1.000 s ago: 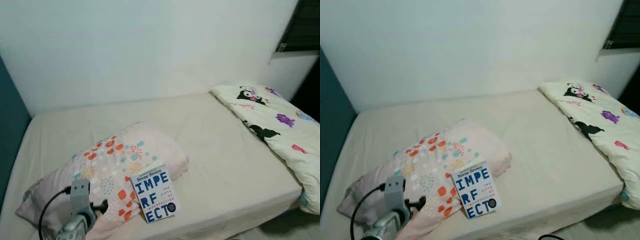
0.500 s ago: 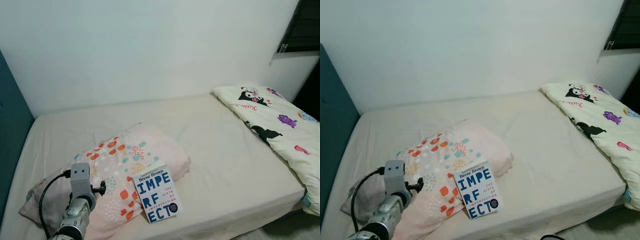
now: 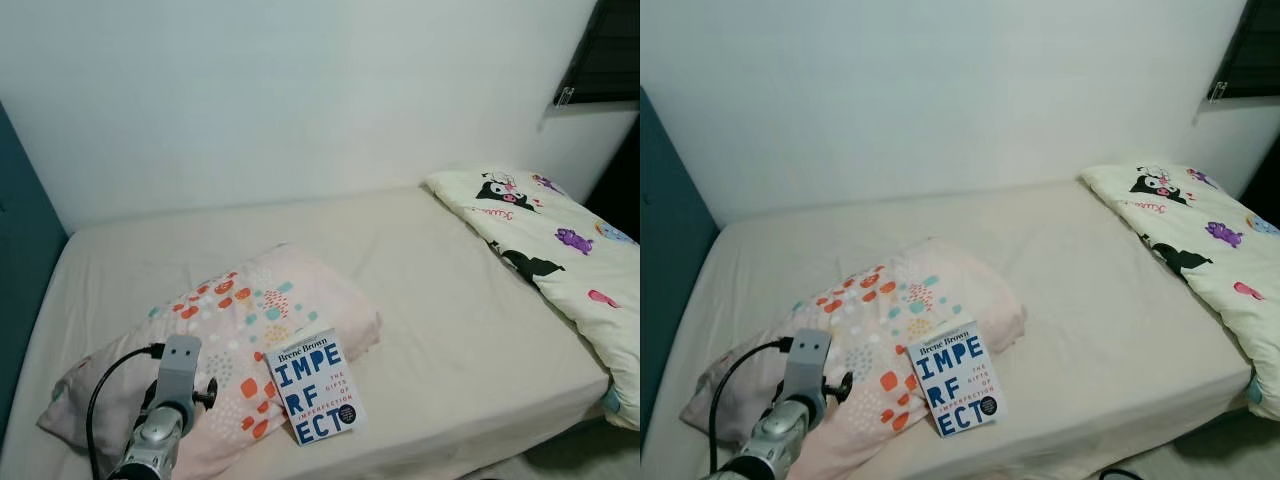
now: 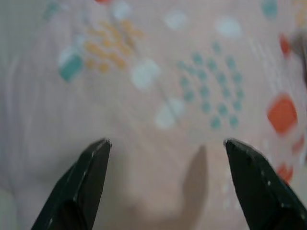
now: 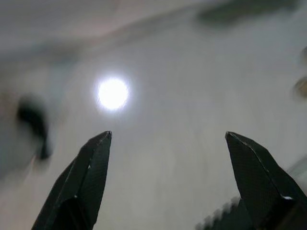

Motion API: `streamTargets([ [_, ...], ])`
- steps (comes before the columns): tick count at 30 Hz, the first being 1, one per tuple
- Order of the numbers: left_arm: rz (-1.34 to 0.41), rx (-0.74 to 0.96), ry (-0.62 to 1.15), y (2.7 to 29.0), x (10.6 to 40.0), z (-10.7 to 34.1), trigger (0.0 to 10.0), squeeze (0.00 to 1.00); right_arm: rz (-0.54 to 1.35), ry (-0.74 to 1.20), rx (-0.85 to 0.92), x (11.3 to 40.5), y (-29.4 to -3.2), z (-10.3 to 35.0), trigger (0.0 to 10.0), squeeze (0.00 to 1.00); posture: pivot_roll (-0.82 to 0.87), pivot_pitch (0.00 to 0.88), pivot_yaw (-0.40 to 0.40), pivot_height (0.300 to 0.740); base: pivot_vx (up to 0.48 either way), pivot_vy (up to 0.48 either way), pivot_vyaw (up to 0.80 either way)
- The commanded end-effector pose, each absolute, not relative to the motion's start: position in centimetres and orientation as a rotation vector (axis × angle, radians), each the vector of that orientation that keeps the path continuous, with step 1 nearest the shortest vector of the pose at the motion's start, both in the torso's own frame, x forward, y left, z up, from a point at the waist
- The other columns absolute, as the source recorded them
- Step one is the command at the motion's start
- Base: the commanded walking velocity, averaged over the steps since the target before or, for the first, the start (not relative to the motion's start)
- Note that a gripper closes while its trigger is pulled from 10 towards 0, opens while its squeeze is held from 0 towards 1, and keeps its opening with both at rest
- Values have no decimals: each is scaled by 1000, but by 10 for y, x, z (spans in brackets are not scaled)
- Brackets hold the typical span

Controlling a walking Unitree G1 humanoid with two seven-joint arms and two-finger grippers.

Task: Clean up the room

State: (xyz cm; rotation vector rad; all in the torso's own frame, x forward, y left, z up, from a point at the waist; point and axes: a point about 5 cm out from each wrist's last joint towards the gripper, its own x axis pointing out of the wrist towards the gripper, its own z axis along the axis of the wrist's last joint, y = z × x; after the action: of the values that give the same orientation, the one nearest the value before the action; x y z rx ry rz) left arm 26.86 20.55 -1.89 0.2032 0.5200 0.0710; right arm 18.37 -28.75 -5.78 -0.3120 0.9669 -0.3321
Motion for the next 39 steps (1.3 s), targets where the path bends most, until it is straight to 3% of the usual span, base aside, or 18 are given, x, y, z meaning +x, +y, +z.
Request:
streamTargets([
  [1,62,238,544,209,263,-23,10000,0,-370,826,-302,222,-300,-29,10000,0,2,0,-50,660,0,0,0],
  [4,63,246,550,210,261,-25,10000,0,-378,725,-252,243,-303,-11,10000,0,2,0,-50,650,0,0,0],
  [6,60,269,555,212,258,-26,10000,0,-343,573,-166,273,-300,15,10000,0,2,4,-52,635,0,0,0],
  [10,53,282,557,212,257,-27,10000,0,-274,483,-113,292,-290,31,10000,0,1,5,-52,625,0,0,0],
  [14,35,310,559,210,255,-29,10000,0,-4,341,37,327,-246,58,10000,0,2,4,-51,605,0,0,0],
  [16,30,317,557,210,255,-29,10000,0,51,332,50,330,-238,60,10000,0,2,4,-51,600,0,0,0],
  [20,13,339,545,208,256,-28,10000,0,322,292,109,337,-194,70,10000,0,5,3,-48,580,0,0,0],
  [39,7,349,463,204,271,-14,10000,0,407,248,76,335,-181,80,10000,0,-4,24,-42,535,0,0,0],
])
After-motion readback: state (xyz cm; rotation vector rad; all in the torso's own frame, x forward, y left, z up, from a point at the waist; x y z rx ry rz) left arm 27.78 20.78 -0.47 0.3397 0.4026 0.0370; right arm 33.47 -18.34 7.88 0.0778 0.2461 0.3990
